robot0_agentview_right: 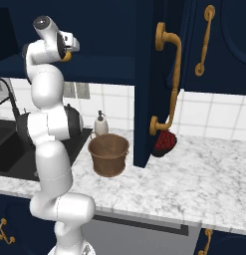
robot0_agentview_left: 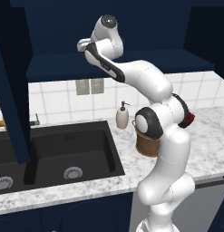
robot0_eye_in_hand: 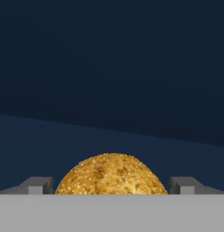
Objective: Open the cabinet, pick up the bread from the cabinet and place it in the basket. Then move the basket to the dining counter.
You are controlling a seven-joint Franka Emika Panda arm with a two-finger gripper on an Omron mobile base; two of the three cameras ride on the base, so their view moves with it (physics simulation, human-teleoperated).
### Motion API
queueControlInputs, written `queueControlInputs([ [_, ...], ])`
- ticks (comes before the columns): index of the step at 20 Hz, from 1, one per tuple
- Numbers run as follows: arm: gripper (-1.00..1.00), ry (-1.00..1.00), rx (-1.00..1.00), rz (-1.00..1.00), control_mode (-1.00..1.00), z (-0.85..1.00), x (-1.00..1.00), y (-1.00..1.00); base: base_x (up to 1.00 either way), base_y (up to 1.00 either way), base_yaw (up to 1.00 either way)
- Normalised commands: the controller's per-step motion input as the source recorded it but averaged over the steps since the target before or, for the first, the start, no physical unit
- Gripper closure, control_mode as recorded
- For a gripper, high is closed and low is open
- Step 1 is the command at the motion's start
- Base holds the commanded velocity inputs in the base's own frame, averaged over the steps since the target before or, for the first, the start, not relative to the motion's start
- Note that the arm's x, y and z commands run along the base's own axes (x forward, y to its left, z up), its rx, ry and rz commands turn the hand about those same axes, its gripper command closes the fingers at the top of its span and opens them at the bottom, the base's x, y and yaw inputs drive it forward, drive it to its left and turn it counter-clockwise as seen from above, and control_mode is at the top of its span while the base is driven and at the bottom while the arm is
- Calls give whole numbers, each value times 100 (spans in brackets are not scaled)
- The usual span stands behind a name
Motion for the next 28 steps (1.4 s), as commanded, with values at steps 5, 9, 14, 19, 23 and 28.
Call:
queueControlInputs([
  [5,100,0,0,5,-100,-80,-27,0,0,0,0],
  [9,100,0,0,3,-100,-56,-15,-11,0,0,0],
  [14,100,-9,0,1,-100,-17,-60,-8,0,0,0],
  [19,100,-7,0,0,-100,2,-100,0,0,0,0],
  [23,100,0,0,0,-100,47,-100,-13,0,0,0],
  [28,100,0,2,0,-100,22,-100,-45,0,0,0],
])
